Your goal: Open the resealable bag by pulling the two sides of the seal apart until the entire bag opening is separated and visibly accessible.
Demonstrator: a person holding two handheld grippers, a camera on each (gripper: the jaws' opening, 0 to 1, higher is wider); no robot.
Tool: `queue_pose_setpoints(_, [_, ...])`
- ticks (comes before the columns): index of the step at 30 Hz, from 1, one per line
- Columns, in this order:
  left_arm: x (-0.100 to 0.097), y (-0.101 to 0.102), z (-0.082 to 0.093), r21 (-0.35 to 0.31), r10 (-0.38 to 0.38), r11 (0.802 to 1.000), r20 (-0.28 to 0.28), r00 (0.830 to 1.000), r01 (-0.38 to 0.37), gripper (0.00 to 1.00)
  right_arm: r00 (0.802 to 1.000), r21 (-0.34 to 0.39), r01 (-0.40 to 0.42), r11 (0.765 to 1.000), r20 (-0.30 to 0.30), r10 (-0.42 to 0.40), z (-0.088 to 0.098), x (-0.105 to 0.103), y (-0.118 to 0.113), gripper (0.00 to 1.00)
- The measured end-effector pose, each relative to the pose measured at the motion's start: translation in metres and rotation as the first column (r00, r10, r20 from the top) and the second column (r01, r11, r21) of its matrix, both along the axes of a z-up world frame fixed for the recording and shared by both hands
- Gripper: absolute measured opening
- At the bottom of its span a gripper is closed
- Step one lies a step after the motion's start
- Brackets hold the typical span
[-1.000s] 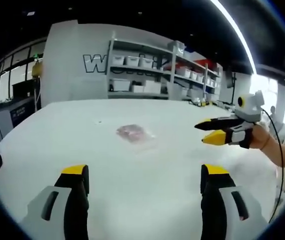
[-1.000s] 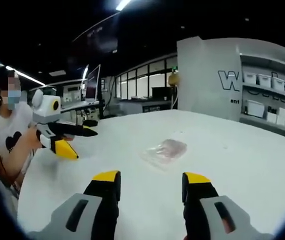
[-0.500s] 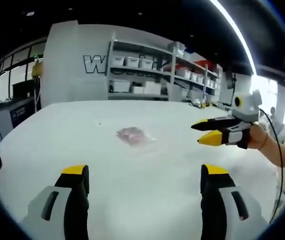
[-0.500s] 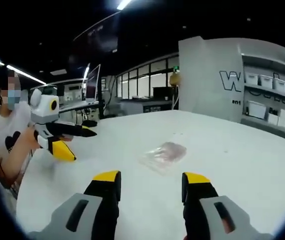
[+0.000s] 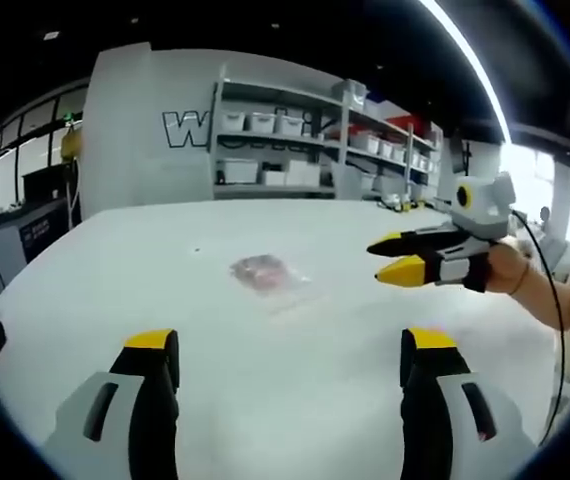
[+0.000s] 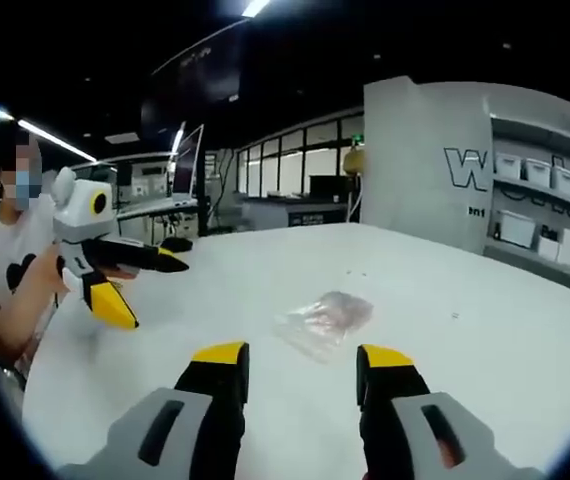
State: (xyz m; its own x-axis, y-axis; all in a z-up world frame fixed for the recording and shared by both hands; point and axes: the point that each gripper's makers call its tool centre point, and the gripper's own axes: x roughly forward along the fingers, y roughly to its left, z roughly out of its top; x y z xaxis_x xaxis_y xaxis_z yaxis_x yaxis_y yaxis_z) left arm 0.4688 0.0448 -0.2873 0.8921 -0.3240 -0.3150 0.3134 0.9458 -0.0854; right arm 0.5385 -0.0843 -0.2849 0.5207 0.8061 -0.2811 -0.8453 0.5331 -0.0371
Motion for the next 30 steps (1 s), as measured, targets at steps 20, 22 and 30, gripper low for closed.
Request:
queue_pose_setpoints(20, [-0.001, -0.003, -0.001, 0.005, -0.006, 1.0, -0.006, 1.0, 0.006, 0.91, 1.0, 0.002, 0.016, 1.0, 0.0, -0.016, 0.0, 0.018, 0.005, 0.37])
queue_pose_setpoints(22, [-0.001, -0.003, -0.001, 0.007, -0.008, 1.0, -0.005, 1.0, 0.008, 0.91, 1.0, 0.001, 0.015, 1.0, 0.002, -0.015, 0.0, 0.019, 0.007, 0.36])
queue_pose_setpoints(30, [-0.001, -0.006, -0.004, 0.012, -0.02, 1.0, -0.016, 1.0, 0.02, 0.9, 1.0, 0.025, 0.02, 0.999, -0.016, -0.02, 0.0, 0.021, 0.014, 0.35])
